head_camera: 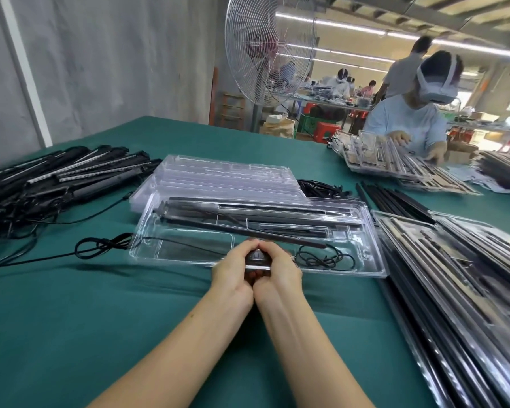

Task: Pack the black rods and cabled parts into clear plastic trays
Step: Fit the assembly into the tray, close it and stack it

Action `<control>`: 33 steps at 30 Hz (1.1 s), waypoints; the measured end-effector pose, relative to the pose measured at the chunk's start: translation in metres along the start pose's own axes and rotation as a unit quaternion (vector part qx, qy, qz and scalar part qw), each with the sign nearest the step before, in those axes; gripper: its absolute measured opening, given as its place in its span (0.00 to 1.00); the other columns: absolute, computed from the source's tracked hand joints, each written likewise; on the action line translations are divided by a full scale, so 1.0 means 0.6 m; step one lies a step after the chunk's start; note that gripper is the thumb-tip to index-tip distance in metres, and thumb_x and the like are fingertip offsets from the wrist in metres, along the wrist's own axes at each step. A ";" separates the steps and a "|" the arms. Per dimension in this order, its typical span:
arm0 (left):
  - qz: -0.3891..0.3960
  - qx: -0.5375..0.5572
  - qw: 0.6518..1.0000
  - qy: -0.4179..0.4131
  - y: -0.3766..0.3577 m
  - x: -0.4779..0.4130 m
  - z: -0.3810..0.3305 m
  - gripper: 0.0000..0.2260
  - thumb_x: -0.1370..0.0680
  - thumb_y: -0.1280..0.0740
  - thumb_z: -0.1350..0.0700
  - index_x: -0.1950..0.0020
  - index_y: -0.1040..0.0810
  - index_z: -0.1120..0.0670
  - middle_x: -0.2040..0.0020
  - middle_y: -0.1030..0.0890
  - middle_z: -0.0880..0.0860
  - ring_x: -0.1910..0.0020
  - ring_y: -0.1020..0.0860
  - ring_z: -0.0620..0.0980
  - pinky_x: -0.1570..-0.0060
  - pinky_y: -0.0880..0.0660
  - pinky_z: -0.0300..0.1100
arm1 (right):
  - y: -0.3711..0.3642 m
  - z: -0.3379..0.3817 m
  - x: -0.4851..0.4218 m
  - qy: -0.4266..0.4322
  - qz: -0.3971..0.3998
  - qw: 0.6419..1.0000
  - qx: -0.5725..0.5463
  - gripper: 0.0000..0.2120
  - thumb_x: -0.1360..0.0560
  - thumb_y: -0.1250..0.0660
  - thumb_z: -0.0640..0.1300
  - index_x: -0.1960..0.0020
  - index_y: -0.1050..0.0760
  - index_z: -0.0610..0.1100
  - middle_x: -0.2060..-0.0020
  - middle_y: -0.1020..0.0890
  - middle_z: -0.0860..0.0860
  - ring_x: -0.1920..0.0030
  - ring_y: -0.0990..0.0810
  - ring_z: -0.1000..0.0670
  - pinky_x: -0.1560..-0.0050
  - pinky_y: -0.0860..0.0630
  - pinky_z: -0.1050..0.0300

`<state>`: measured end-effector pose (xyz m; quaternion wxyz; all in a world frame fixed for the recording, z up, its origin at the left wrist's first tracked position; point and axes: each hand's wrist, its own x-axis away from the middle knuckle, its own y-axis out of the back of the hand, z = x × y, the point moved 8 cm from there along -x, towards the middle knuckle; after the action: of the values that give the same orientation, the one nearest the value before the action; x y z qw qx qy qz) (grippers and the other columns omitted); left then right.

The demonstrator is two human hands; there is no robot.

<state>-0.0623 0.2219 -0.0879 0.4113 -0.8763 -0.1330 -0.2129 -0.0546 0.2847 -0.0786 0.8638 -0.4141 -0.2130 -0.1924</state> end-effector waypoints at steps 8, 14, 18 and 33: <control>0.038 -0.054 0.997 -0.028 -0.001 -0.012 -0.015 0.02 0.27 0.32 0.65 0.59 0.22 0.61 0.62 0.20 0.58 0.66 0.21 0.52 0.69 0.21 0.40 | 0.003 0.001 0.002 0.004 0.022 1.000 -0.016 0.05 0.28 0.30 0.34 0.60 0.25 0.39 0.65 0.21 0.43 0.66 0.22 0.46 0.62 0.23 0.52; 0.025 -0.034 0.999 -0.029 0.000 -0.003 -0.039 0.09 0.26 0.33 0.67 0.66 0.25 0.60 0.77 0.22 0.54 0.80 0.23 0.47 0.81 0.28 0.34 | -0.009 -0.005 0.005 -0.010 0.079 0.997 0.000 0.02 0.27 0.32 0.36 0.59 0.25 0.39 0.65 0.21 0.45 0.67 0.22 0.49 0.66 0.24 0.57; 0.001 -0.030 0.997 -0.076 0.020 -0.016 -0.084 0.08 0.27 0.33 0.67 0.64 0.25 0.58 0.78 0.23 0.50 0.80 0.24 0.44 0.78 0.28 0.31 | -0.007 -0.014 0.006 -0.017 0.095 0.994 0.047 0.10 0.28 0.30 0.41 0.49 0.27 0.41 0.57 0.23 0.45 0.59 0.23 0.48 0.61 0.25 0.57; 0.018 0.027 0.998 -0.049 0.037 -0.031 -0.089 0.09 0.23 0.36 0.65 0.63 0.27 0.59 0.77 0.22 0.52 0.76 0.22 0.45 0.70 0.22 0.39 | 0.029 0.080 -0.032 0.071 0.100 0.987 0.100 0.03 0.25 0.34 0.37 0.58 0.26 0.41 0.62 0.23 0.47 0.62 0.24 0.48 0.61 0.24 0.56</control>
<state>-0.0837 0.1652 -0.0809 0.4318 -0.8763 -0.1431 -0.1584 -0.0720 0.3360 -0.0723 0.9287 -0.3301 -0.1271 -0.1116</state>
